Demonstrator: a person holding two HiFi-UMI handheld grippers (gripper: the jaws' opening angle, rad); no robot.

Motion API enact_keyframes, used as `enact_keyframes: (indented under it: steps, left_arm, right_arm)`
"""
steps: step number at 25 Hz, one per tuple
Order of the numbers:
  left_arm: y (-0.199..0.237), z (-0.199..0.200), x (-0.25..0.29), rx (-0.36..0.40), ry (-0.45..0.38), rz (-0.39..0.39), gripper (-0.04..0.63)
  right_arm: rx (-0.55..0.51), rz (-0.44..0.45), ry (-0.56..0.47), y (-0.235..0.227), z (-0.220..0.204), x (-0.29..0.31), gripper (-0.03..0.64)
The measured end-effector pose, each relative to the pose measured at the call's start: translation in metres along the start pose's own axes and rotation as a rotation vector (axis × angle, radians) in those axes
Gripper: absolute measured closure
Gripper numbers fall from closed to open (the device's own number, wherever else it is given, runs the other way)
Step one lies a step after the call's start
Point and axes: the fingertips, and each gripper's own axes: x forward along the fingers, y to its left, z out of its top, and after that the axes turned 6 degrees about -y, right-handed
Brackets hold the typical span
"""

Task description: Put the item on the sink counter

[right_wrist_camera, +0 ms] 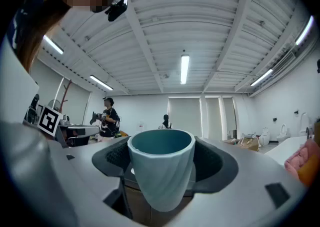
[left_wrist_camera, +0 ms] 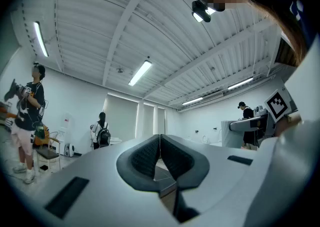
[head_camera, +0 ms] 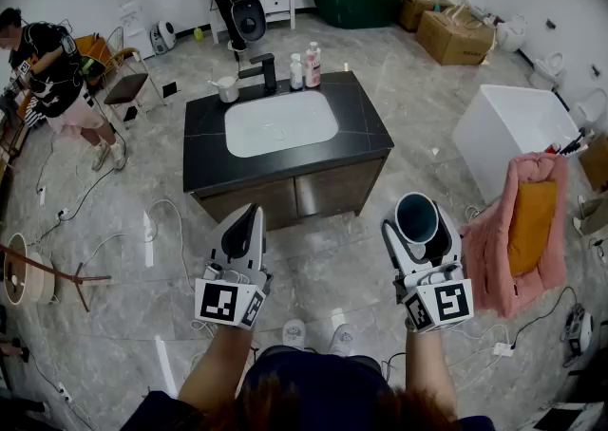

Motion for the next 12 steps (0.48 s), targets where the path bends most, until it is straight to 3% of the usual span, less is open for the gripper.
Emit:
enact_keyframes:
  steps: [5, 12]
  left_arm:
    - [0.009, 0.005, -0.009, 0.003, -0.003, -0.02, 0.574]
    - [0.023, 0.007, -0.016, -0.006, -0.005, -0.068, 0.574]
  right_arm:
    - [0.079, -0.018, -0.016, 0.012, 0.004, 0.0, 0.224]
    - [0.037, -0.033, -0.057, 0.038, 0.016, 0.007, 0.225]
